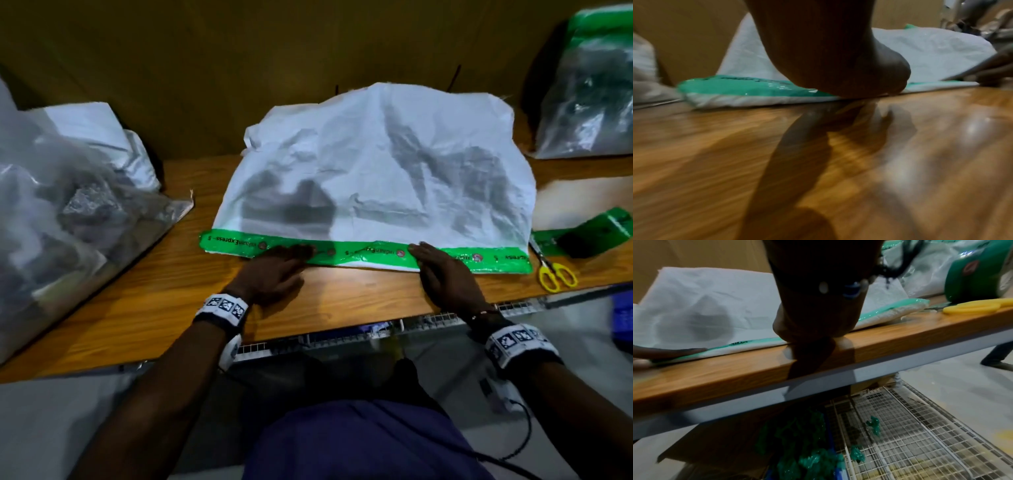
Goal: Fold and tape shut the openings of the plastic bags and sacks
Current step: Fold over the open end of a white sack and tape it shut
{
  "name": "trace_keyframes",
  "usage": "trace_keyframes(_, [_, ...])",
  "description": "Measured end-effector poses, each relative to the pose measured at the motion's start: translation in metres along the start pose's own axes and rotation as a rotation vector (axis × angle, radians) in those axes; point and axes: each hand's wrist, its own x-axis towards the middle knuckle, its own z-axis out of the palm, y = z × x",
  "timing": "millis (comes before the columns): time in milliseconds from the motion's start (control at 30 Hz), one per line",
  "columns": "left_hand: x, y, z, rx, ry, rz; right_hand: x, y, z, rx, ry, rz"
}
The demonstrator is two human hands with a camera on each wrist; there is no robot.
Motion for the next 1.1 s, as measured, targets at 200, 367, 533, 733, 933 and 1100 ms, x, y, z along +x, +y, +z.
trace_keyframes(200, [-0.032, -0.029, -0.019, -0.114, 0.091, -0.089, 0.003, -0.020, -0.006, -0.046, 0.021, 0.051])
trace_keyframes(367, [-0.009, 0.015, -0.023, 0.016, 0.245, -0.148, 0.023, -0.068, 0.023, -0.101, 0.070, 0.068])
trace_keyframes(533, [-0.014, -0.004, -0.022, -0.145, 0.221, -0.264, 0.066, -0.121, 0.102, 0.016, -0.101, -0.144])
trace_keyframes(733, [-0.044, -0.047, -0.029, -0.455, 0.091, -0.337, 0.063, -0.105, 0.091, -0.001, -0.126, -0.177])
trace_keyframes(933, [-0.036, -0.028, -0.030, -0.362, 0.238, -0.420, 0.061, -0.103, 0.084, -0.028, -0.134, -0.213])
trace_keyframes(1100, [-0.022, 0.020, -0.030, 0.063, 0.305, -0.300, 0.056, -0.098, 0.050, -0.137, -0.020, -0.187])
